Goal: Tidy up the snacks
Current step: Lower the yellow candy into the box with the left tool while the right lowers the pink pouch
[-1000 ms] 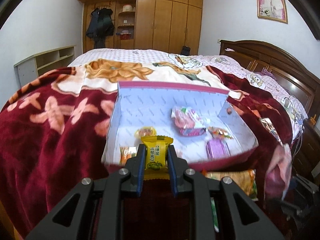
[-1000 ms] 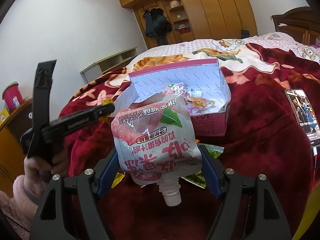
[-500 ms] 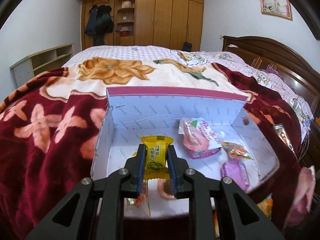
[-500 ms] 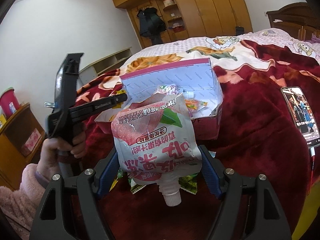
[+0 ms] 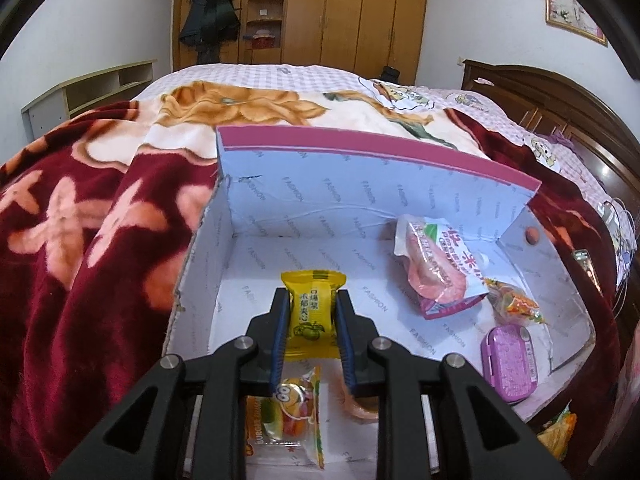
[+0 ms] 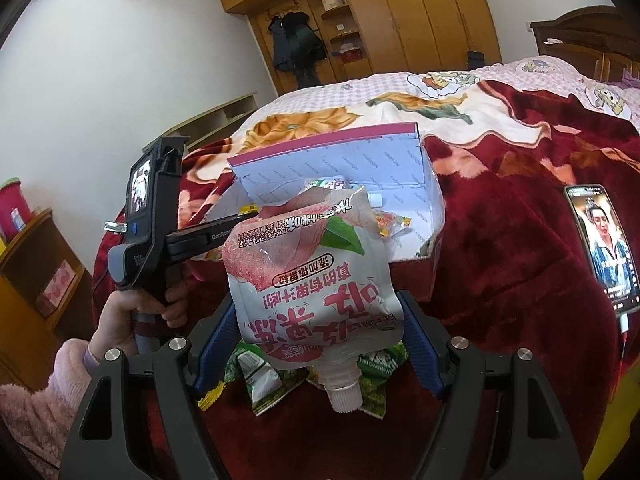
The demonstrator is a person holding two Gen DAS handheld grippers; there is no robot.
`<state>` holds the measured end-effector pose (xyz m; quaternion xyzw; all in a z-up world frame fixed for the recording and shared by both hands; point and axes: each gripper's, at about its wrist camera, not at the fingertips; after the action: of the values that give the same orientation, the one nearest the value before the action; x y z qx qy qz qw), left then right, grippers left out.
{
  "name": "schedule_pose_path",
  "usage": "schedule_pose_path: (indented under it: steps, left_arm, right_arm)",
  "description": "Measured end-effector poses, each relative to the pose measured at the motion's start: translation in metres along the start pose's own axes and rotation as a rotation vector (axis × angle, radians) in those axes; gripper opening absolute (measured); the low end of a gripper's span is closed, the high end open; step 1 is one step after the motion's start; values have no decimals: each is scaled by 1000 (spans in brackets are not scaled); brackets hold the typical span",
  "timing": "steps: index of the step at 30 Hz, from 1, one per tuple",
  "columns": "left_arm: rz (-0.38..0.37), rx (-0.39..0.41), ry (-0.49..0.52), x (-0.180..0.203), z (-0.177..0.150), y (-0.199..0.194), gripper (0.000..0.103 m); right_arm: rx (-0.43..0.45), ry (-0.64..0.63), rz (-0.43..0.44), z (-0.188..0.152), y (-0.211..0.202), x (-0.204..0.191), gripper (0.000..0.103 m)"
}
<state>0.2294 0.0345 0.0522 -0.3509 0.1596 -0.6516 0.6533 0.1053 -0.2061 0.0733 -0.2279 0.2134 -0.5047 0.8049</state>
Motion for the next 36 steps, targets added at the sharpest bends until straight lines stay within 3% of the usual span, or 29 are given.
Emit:
schedule_pose_path:
  steps: [8, 15, 25, 36]
  left_arm:
    - [20, 7, 50, 8, -6, 4, 37]
    - [29, 9, 56, 9, -8, 5, 37]
    - [43, 15, 70, 11, -11, 6, 39]
    - [42, 16, 76, 12, -14, 7, 40]
  right_arm:
    - [11, -12, -16, 23, 8, 7, 77]
    - [31, -14, -27, 54, 23, 17, 77]
    - [-4, -19, -15, 91, 66, 31, 77]
    - [-79, -1, -32, 100, 118, 50, 77]
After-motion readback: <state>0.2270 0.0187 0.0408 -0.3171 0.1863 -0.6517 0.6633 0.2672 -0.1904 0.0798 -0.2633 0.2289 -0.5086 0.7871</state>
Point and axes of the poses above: each gripper's, at about its wrist camera, not at the fingertips, and y roughly the way its jaws point, x to its right, z to its top, and after that the axes turned 13 degrees about -y, right-handed
